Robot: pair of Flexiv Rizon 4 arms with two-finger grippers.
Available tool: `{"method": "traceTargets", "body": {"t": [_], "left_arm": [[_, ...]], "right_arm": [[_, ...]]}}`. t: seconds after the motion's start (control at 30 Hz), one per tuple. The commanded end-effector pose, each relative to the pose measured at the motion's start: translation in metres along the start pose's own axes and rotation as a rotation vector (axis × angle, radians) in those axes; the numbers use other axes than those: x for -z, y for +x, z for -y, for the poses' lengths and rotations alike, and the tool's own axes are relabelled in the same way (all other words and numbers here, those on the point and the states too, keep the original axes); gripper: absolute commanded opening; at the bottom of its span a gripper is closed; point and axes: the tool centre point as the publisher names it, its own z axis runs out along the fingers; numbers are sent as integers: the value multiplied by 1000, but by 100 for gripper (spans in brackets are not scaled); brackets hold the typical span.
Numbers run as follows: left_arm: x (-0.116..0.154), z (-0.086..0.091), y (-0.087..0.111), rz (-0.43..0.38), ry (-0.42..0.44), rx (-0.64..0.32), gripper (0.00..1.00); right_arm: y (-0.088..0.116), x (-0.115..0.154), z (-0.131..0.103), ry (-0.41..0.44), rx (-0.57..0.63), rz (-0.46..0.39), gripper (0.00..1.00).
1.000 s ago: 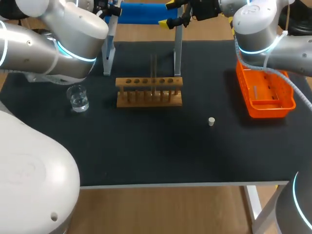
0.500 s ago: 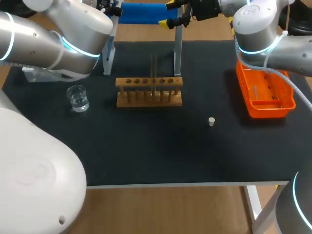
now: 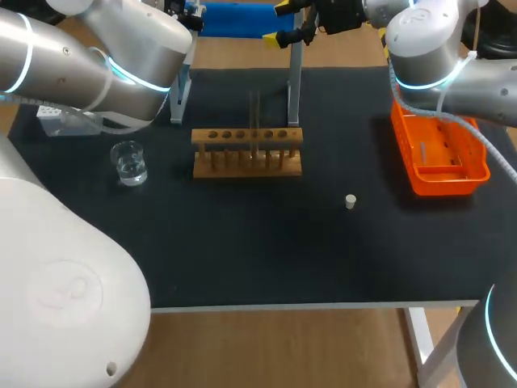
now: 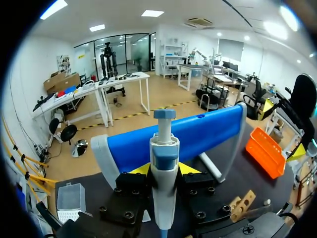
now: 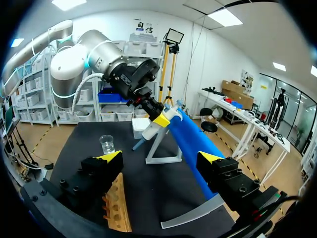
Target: Invert the test tube, pick up the pipette, mount the tip to pipette, aspirate from beaker and dispense into the tube, eject the tip, return the pipette, and cap with the stopper.
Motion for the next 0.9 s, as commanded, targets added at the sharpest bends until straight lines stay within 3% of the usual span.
{"method": "traceTargets", "body": {"t": [0.03, 0.47, 0.9], "left_arm": [[3, 3, 0, 5, -22, -1, 0], [14, 14, -1, 26, -16, -13, 0], [5, 20, -3, 43, -61, -14, 0]], "right_arm": [[0, 1, 0, 3, 0, -2, 100], [0, 1, 0, 3, 0, -2, 100], [0, 1, 0, 3, 0, -2, 100]]}}
